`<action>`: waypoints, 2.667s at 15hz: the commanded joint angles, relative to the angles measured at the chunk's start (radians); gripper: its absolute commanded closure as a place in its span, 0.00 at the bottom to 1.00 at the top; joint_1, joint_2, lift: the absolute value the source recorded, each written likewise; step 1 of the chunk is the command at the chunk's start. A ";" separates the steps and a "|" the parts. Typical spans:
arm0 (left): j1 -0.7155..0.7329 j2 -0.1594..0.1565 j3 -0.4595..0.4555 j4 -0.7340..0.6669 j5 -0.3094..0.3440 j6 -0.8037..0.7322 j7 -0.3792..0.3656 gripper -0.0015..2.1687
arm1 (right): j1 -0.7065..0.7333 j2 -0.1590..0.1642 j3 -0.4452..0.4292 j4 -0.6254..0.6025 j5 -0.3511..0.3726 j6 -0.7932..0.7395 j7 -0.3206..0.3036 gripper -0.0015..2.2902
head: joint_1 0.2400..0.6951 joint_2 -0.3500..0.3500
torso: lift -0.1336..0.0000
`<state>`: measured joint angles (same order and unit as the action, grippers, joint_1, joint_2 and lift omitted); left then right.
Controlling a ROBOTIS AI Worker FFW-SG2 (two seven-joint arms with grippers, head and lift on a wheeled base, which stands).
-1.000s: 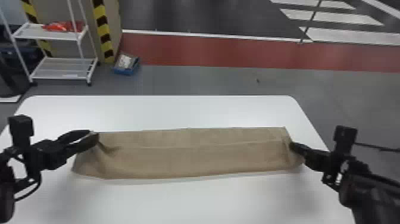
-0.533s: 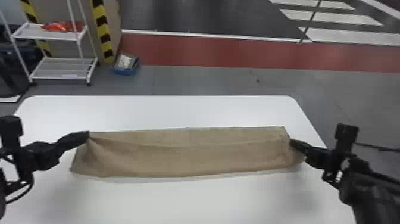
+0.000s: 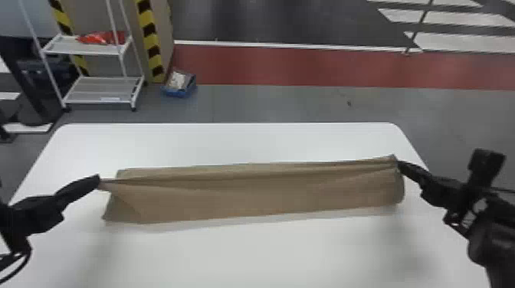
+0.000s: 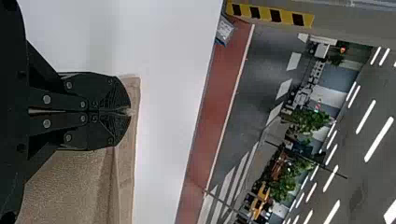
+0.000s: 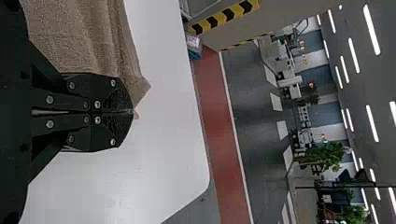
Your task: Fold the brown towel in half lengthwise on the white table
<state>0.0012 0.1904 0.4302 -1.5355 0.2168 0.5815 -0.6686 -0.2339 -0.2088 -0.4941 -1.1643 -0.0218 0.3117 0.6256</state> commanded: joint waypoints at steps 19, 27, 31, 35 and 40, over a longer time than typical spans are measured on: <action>-0.233 -0.003 -0.300 0.253 -0.251 -0.189 0.354 0.00 | -0.127 0.012 0.138 0.255 0.155 -0.202 -0.172 0.34 | 1.00 0.40 | 0.58; -0.148 -0.008 -0.212 0.175 -0.215 -0.272 0.388 0.02 | -0.011 0.026 0.131 0.054 0.117 -0.254 -0.202 0.02 | 1.00 0.42 | 0.58; 0.019 -0.040 -0.157 -0.064 -0.031 -0.275 0.373 0.02 | 0.070 0.034 0.135 -0.074 0.074 -0.285 -0.103 0.03 | 1.00 0.45 | 0.58; 0.203 -0.109 -0.163 -0.324 0.053 -0.275 0.371 0.02 | 0.258 0.094 0.144 -0.367 0.011 -0.233 -0.099 0.03 | 1.00 0.45 | 0.58; 0.362 -0.178 -0.234 -0.479 0.030 -0.361 0.396 0.02 | 0.544 0.210 0.235 -0.814 -0.040 -0.045 -0.144 0.03 | 1.00 0.45 | 0.58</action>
<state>0.3250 0.0293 0.2215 -1.9961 0.2581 0.2741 -0.2791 0.2263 -0.0118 -0.3077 -1.8679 -0.0493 0.2292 0.4941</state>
